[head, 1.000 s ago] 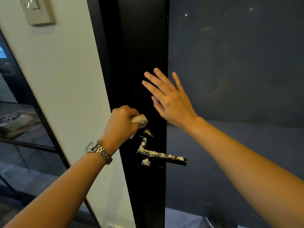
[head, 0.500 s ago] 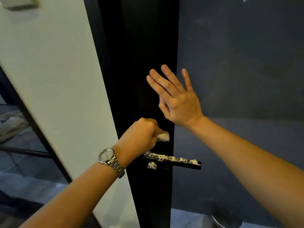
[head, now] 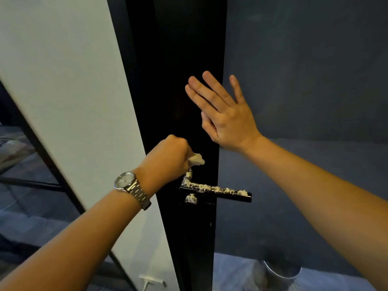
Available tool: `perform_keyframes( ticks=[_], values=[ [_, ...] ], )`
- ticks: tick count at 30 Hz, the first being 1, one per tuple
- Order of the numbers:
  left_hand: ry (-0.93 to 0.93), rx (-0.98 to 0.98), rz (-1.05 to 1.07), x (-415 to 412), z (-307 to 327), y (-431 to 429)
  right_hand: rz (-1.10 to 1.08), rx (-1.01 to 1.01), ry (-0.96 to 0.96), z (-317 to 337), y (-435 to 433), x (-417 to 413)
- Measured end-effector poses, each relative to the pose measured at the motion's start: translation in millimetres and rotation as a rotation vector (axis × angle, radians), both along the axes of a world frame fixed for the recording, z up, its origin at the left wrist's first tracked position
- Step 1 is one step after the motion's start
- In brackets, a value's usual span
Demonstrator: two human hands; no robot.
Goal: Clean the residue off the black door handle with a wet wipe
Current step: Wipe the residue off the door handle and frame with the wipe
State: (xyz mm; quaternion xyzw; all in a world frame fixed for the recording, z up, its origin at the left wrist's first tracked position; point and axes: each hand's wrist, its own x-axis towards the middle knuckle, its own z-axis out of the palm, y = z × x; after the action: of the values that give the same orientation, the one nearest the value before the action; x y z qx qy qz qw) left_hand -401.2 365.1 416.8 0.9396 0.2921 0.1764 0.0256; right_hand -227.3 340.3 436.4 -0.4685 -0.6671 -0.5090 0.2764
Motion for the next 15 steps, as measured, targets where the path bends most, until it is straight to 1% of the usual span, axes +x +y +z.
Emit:
perform_keyframes(
  ticks=[2,4,6,8,9,11,13,15],
  values=[
    [0.047,0.046,-0.008,10.0,-4.9,-8.6,0.002,-0.003,0.004,-0.4,0.3,-1.4],
    [0.065,0.045,-0.051,21.5,-11.3,-16.3,-0.005,-0.015,0.006,-0.8,0.1,-1.3],
    [0.045,-0.032,-0.037,20.1,-8.7,-15.1,-0.008,-0.026,0.002,-0.8,-1.5,0.6],
    [-0.018,-0.115,0.000,8.3,-3.3,-7.0,-0.010,-0.029,-0.002,-0.1,-3.1,2.8],
    [-0.044,-0.121,0.007,2.6,-1.5,-2.6,-0.012,-0.033,-0.003,0.2,-3.3,2.5],
    [-0.047,-0.066,-0.025,-1.5,-1.2,1.0,-0.015,-0.034,0.001,0.2,-2.7,0.2],
    [0.001,0.010,-0.076,4.2,-2.7,-2.5,-0.010,-0.035,0.019,-0.8,-1.4,-2.5],
    [0.019,0.045,-0.091,12.0,-5.6,-6.8,-0.012,-0.030,0.029,-1.2,-0.6,-3.4]
  ],
)
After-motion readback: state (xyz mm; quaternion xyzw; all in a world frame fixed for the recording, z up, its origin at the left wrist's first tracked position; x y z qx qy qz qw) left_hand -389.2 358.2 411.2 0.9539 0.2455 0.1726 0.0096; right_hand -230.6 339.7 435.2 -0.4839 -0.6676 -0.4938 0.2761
